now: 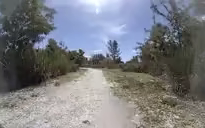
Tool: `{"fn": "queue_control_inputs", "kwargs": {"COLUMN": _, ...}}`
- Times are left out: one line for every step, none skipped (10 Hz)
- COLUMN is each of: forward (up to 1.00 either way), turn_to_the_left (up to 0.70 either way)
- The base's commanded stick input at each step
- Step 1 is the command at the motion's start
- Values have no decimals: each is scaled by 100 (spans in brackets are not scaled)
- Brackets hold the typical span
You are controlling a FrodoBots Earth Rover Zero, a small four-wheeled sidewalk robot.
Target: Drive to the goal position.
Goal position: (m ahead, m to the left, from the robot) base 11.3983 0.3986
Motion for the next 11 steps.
{"fn": "queue_control_inputs", "kwargs": {"forward": 70, "turn_to_the_left": 0}}
{"fn": "queue_control_inputs", "kwargs": {"forward": 70, "turn_to_the_left": 0}}
{"fn": "queue_control_inputs", "kwargs": {"forward": 70, "turn_to_the_left": 0}}
{"fn": "queue_control_inputs", "kwargs": {"forward": 70, "turn_to_the_left": 0}}
{"fn": "queue_control_inputs", "kwargs": {"forward": 70, "turn_to_the_left": 0}}
{"fn": "queue_control_inputs", "kwargs": {"forward": 70, "turn_to_the_left": 0}}
{"fn": "queue_control_inputs", "kwargs": {"forward": 70, "turn_to_the_left": 0}}
{"fn": "queue_control_inputs", "kwargs": {"forward": 70, "turn_to_the_left": 0}}
{"fn": "queue_control_inputs", "kwargs": {"forward": 70, "turn_to_the_left": 0}}
{"fn": "queue_control_inputs", "kwargs": {"forward": 70, "turn_to_the_left": 0}}
{"fn": "queue_control_inputs", "kwargs": {"forward": 70, "turn_to_the_left": 0}}
